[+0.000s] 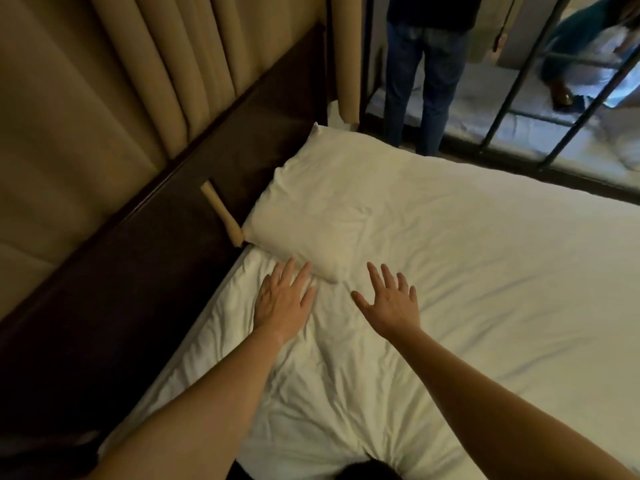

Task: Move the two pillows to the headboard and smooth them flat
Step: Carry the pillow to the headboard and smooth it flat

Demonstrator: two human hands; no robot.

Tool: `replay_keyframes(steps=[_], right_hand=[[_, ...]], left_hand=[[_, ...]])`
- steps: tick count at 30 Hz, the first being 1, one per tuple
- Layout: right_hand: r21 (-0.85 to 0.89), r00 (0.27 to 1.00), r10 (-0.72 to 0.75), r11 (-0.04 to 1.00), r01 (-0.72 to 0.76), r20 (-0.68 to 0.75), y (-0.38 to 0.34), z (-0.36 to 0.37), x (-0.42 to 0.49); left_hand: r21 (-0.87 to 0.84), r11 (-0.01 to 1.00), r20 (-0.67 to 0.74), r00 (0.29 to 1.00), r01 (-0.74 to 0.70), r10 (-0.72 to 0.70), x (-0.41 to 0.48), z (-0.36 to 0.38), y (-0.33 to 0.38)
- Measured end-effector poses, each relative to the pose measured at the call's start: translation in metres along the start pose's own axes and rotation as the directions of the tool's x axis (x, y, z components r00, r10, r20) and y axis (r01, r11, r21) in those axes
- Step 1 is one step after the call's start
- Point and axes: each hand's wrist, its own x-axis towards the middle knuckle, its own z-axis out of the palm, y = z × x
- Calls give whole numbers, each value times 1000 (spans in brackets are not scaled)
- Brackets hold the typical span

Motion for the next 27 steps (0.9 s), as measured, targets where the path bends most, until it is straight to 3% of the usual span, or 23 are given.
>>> replay_keyframes(steps=[12, 21, 27], right_hand=[[-12, 992, -105, 994, 104, -75, -39, -8, -26], [-109, 997, -38, 994, 30, -73, -106, 34, -79], [-83, 995, 64, 994, -70, -75, -170, 39, -159]], left_hand=[[59, 997, -64, 997, 43, -39, -35, -16, -21], [24, 999, -71, 996, -46, 48, -82, -15, -74], [-7, 995, -6, 995, -102, 102, -152, -56, -108]])
